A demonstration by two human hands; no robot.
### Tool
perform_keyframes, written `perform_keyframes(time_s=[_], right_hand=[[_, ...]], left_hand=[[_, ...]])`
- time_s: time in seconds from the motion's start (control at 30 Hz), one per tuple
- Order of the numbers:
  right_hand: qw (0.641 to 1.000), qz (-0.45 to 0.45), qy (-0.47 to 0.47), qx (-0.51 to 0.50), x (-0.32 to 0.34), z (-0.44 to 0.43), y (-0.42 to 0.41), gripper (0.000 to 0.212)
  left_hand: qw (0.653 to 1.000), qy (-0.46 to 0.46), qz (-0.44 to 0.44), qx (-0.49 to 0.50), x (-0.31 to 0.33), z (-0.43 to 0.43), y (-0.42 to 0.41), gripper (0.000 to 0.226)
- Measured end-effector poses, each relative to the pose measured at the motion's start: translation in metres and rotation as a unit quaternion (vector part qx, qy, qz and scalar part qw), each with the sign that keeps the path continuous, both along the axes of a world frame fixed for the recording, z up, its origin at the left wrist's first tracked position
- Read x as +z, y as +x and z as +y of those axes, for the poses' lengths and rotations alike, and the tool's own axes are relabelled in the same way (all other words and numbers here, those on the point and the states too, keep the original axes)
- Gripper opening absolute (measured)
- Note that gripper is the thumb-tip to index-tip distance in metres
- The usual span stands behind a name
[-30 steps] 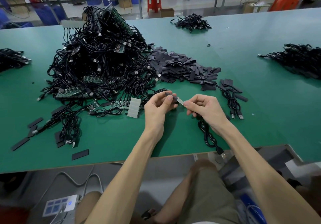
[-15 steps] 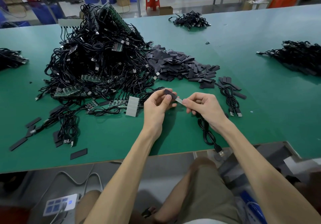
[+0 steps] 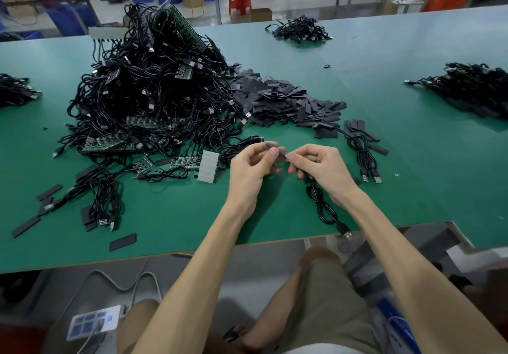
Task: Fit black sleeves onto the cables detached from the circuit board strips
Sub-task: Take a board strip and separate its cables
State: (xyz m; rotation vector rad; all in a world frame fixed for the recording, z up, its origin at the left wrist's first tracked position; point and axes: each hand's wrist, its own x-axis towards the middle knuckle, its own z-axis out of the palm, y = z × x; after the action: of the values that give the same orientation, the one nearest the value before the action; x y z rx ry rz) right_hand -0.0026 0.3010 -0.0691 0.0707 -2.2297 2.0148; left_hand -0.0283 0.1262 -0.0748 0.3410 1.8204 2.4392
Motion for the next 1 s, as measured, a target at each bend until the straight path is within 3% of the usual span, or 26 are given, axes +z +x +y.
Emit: perform_keyframes(time_s=[0.3,1.0], right_hand=[[1.0,-0.007,-0.013,-0.006,-0.0009,0.0015,0.0006,0.014],[1.0,-0.01,-0.006,0.0,0.0004,0.0007,0.0014,0.015]], left_hand=[[0.999,-0.02,-0.011,0.034,-0.0019,0.0029,-0.0008,0.02],[0.999,-0.051,0.006,0.009,-0.0012,0.0044,0.0034,0.018]])
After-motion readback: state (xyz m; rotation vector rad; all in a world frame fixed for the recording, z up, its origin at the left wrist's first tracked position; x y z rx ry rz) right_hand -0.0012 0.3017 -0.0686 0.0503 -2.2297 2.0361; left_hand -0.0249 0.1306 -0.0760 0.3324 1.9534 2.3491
